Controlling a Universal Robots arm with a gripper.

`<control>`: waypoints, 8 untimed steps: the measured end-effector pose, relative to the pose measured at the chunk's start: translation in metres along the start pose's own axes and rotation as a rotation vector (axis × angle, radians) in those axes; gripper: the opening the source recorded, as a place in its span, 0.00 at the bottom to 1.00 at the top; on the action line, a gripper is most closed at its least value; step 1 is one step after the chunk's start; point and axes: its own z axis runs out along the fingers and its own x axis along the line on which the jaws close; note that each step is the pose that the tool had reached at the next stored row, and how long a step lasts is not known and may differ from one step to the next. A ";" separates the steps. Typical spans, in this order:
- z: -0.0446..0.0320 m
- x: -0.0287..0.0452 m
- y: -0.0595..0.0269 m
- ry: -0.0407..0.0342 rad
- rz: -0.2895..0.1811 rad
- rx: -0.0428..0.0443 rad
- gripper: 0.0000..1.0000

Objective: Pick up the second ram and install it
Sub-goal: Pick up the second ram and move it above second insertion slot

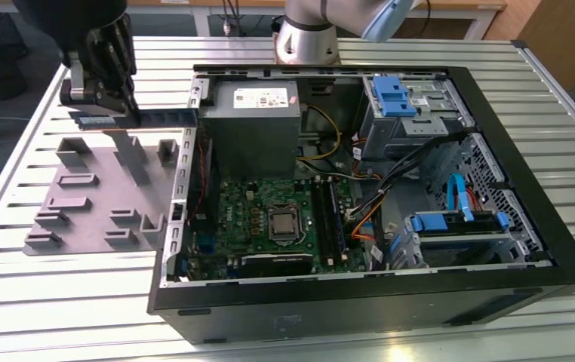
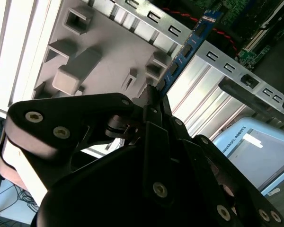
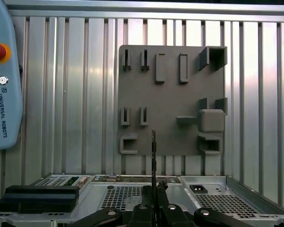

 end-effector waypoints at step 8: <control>-0.0002 0.0000 -0.0086 0.0001 0.000 0.0000 0.14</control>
